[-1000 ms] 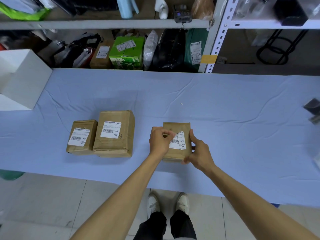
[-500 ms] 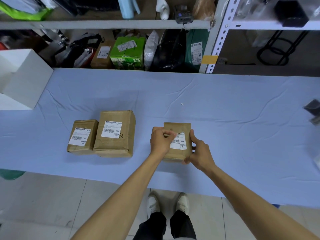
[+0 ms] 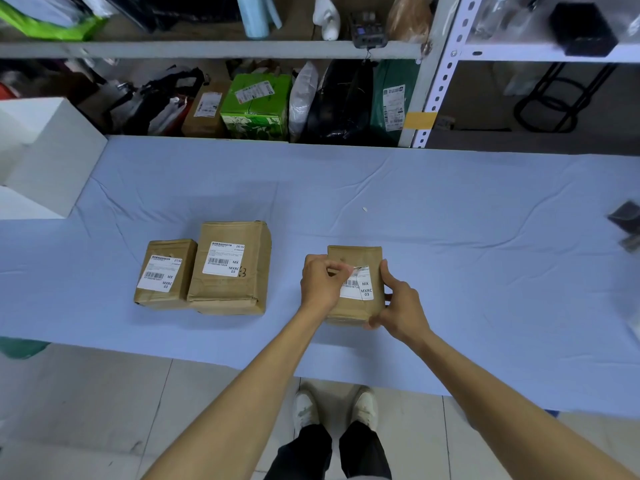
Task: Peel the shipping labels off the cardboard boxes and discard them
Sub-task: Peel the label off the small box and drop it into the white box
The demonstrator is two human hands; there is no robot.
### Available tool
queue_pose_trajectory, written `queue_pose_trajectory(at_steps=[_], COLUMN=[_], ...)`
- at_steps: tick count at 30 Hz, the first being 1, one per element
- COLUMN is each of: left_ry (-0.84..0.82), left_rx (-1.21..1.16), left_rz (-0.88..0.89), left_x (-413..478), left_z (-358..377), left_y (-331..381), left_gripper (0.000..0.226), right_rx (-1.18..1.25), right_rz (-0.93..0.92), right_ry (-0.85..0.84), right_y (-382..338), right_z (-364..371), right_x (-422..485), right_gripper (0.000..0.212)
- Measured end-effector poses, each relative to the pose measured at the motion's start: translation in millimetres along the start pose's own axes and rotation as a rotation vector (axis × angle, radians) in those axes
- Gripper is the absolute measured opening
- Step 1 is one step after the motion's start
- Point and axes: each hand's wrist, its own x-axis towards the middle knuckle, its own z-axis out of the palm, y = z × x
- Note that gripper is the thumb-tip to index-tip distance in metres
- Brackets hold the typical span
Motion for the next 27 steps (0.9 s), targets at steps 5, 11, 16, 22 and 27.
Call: queue_pose_trajectory(at_steps=[5,11,16,22,27], left_ry=[-0.001,-0.005,-0.007,-0.013,-0.022], left_rx=[-0.029,-0.042,-0.047,-0.058,-0.062], left_rz=[-0.012,-0.020,-0.019,-0.015,-0.017], left_x=[0.5,1.0,1.2,1.9,2.4], left_z=[0.7,1.7,2.1,4.6,4.4], left_y=[-0.5,-2.1,-2.6,-5.0,-6.3], left_gripper=[0.008,0.008,0.011,0.011,0.013], right_rx=[-0.005,-0.004,-0.004,0.009,-0.011], right_rz=[-0.001,0.008,0.009,0.013,0.003], right_ry=[-0.002,0.003,0.003,0.003,0.004], right_y=[-0.6,-0.8,-0.8,-0.5,0.3], right_z=[0.2,0.5,1.2,1.5,1.6], right_x=[0.7,0.7,1.2,0.9,1.6], right_gripper=[0.123,0.122,0.120,0.120,0.121])
